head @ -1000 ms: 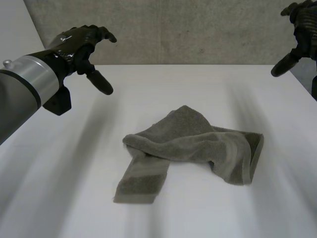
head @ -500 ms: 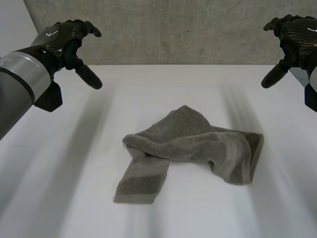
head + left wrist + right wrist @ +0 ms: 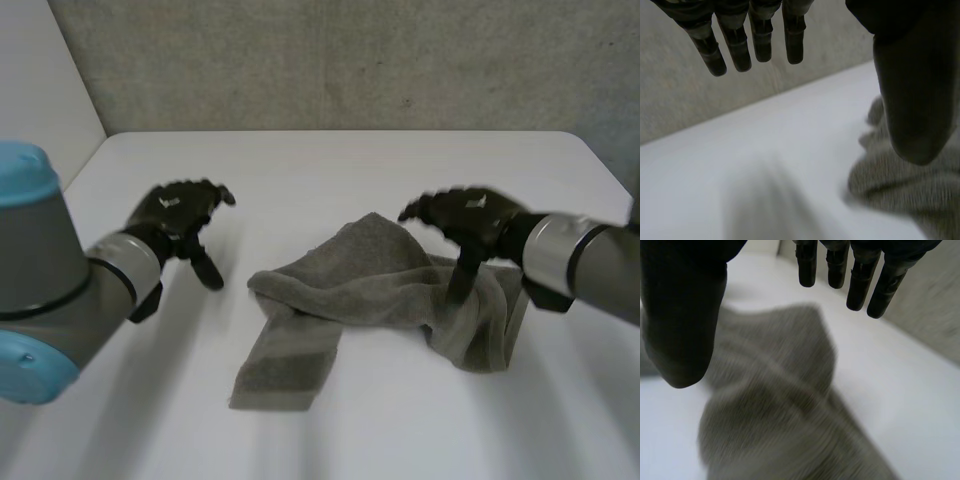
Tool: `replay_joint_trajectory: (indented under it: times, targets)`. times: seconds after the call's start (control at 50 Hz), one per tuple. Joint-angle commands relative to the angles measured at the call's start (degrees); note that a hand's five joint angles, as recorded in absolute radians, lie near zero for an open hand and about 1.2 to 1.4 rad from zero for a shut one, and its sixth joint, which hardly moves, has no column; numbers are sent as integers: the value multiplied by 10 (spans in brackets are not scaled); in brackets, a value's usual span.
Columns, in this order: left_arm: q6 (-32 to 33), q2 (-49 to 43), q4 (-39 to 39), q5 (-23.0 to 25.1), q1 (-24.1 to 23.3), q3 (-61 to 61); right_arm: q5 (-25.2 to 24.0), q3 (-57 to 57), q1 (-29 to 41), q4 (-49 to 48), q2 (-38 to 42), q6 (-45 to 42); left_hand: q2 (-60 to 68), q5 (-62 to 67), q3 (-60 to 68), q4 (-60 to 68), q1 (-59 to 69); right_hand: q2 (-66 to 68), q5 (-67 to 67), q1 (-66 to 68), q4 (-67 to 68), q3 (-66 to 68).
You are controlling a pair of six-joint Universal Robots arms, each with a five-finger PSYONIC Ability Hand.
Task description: Fold the towel.
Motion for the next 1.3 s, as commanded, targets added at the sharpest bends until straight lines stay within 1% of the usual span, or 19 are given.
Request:
replay_joint_trajectory:
  times: [0.02,0.12,0.26,0.38,0.42,0.46,0.48,0.52,0.58,0.62,0.74,0.78,0.92,1.02,1.06,1.18,1.24,1.28,1.3]
  targets:
    - [5,-79,52,2,-5,10,32,7,7,-29,88,-46,-27,-20,-30,-36,-29,-33,-36,-30,-45,-39]
    - [8,-119,62,4,-19,30,65,41,3,-88,87,-44,-30,-23,-33,-39,-33,-33,-36,-30,-45,-39]
    - [9,-158,67,17,-23,53,73,99,-3,-176,69,-43,-29,-22,-32,-37,-31,-33,-36,-30,-45,-39]
    - [10,-192,65,80,-25,68,79,122,-5,-208,77,-44,-5,2,-8,-14,-7,-33,-36,-30,-45,-39]
    - [9,-197,63,94,-25,69,79,123,-5,-207,78,-44,14,20,10,5,11,26,24,30,14,21]
    - [7,-201,61,108,-25,70,76,123,-6,-204,73,-42,115,122,112,107,113,221,218,224,209,215]
    - [7,-202,61,108,-25,70,76,123,-6,-204,73,-42,116,123,113,107,114,221,219,225,210,216]
    - [5,-203,60,111,-27,70,72,119,-5,-203,63,-39,329,335,325,320,326,449,447,453,437,444]
    - [4,-203,60,112,-27,71,72,117,-4,-201,56,-39,449,456,446,440,447,529,527,533,517,524]
    - [4,-201,59,113,-27,78,69,110,-3,-193,43,-38,657,663,653,648,654,666,664,669,654,661]
    - [0,-181,45,113,-35,116,46,79,0,-177,33,-38,658,664,655,649,655,667,664,670,655,661]
    - [-14,-149,29,113,-36,163,25,34,0,-159,31,-37,658,664,655,649,655,667,664,670,655,661]
    - [-64,-73,15,111,-37,306,25,-113,6,-159,12,-8,658,664,655,649,655,667,664,670,655,661]
    - [-74,-27,15,109,-35,410,42,-165,3,-276,-47,85,658,664,655,649,655,667,664,670,655,661]
    - [-72,8,17,110,-35,438,50,-132,-5,-394,-95,149,658,664,655,649,655,667,664,670,655,661]
    - [-67,48,18,112,-36,410,21,-70,-17,-428,-131,177,658,664,655,649,655,667,664,670,655,661]
    - [-50,60,19,115,-35,338,-29,-27,-20,-391,-111,148,658,664,655,649,655,667,664,670,655,661]
    - [-32,60,20,116,-36,294,-85,17,-23,-342,-85,60,658,664,655,649,655,667,664,670,655,661]
    - [-8,55,21,119,-36,251,-86,17,-23,-341,-85,59,658,664,655,649,655,667,664,670,655,661]
